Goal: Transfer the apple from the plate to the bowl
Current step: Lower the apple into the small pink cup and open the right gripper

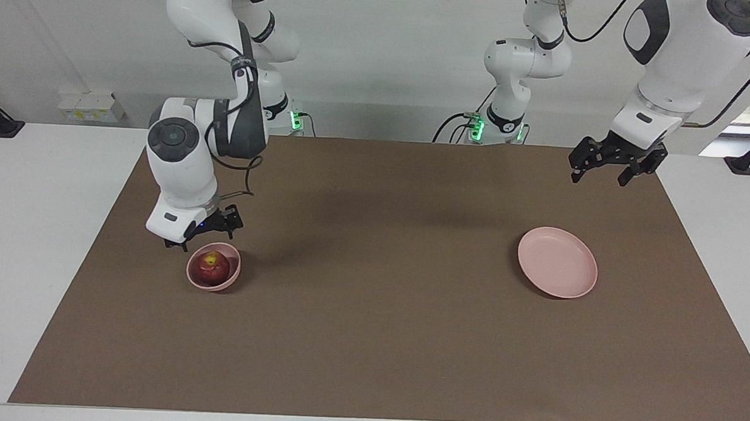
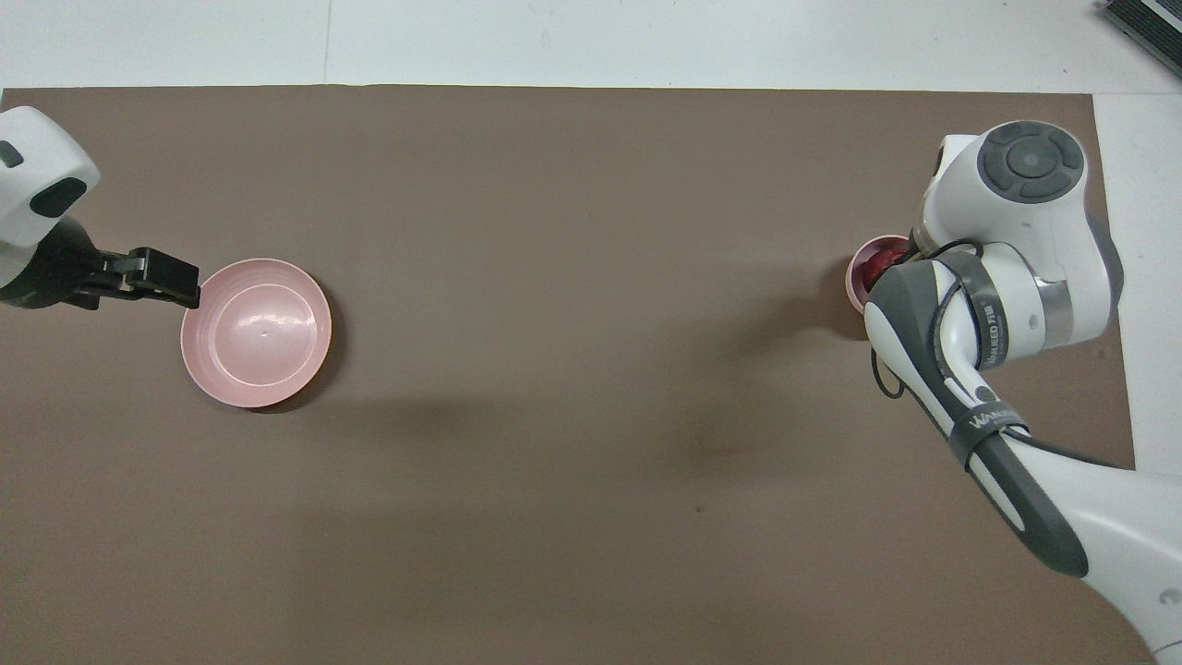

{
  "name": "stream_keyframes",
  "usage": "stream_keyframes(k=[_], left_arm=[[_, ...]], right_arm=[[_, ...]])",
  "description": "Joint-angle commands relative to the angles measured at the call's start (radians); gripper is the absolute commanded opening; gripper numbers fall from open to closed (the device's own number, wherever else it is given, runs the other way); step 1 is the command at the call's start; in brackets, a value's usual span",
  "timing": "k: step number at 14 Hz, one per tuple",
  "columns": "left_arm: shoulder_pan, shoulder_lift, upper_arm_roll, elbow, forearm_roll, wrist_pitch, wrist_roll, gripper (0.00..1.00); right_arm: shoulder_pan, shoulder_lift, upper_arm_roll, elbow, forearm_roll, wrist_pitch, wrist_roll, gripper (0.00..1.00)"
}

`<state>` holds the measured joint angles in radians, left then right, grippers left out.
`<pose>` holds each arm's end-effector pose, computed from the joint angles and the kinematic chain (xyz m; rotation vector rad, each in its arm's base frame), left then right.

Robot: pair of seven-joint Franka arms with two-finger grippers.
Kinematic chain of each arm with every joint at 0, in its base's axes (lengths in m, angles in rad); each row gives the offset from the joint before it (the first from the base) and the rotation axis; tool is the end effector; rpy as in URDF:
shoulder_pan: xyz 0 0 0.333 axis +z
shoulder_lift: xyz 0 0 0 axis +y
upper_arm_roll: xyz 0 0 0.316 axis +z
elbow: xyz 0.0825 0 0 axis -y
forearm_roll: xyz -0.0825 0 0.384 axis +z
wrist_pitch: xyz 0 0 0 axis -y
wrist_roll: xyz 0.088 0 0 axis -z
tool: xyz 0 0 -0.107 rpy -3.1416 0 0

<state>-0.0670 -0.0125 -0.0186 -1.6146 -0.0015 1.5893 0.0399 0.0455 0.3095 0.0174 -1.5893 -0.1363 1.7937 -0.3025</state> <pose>0.5495 -0.0474 0.6123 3.1344 -0.1969 -0.0201 0.6410 0.0277 0.4483 2.9629 0.6037 -0.1805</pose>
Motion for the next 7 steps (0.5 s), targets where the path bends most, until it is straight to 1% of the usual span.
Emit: stream_keyframes(k=[1,4,6,7], left_arm=[[-0.010,-0.033,0.025,-0.008,-0.002,-0.058,0.046,1.00],[-0.011,-0.032,0.025,0.004,-0.003,-0.068,0.038,1.00],[-0.013,-0.037,0.020,0.004,-0.014,-0.080,0.037,1.00],[-0.019,-0.037,0.017,0.004,-0.014,-0.084,0.035,1.00]], right_arm=[[-0.016,-0.064,0.001,0.074,0.085,-0.121,0.087,1.00],[-0.015,-0.174,0.001,0.075,0.096,-0.170,0.257,1.00],[-0.018,-0.230,-0.004,0.075,0.101,-0.186,0.295,1.00],[-0.021,-0.239,-0.005,0.075,0.107,-0.212,0.296,1.00]])
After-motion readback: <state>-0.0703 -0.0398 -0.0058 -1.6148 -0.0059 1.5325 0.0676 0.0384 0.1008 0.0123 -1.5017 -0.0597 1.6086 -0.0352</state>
